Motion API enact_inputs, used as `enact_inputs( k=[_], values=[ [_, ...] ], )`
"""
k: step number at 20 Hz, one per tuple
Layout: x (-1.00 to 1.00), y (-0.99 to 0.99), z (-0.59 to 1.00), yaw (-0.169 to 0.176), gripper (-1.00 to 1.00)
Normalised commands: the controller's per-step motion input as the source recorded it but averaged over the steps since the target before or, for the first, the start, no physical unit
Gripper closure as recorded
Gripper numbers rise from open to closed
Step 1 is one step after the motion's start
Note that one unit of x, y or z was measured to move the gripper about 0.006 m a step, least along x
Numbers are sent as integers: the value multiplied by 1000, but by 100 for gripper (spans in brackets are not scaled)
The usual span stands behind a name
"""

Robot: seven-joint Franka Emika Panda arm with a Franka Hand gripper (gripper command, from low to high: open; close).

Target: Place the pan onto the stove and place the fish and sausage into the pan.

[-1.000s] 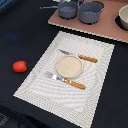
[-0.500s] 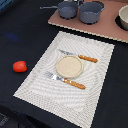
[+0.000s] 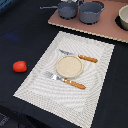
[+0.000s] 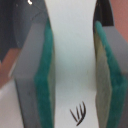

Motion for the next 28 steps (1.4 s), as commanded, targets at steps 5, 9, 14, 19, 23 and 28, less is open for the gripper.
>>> enact_inputs(
  k=[5,9,14,19,23,28],
  values=[
    [-24,226,-124,0,-100],
    [0,95,-15,0,-100],
    [6,-5,323,-13,-100],
    [18,-745,889,-30,-100],
    [60,-991,764,0,-100],
    [29,-994,513,0,-100]
  ],
)
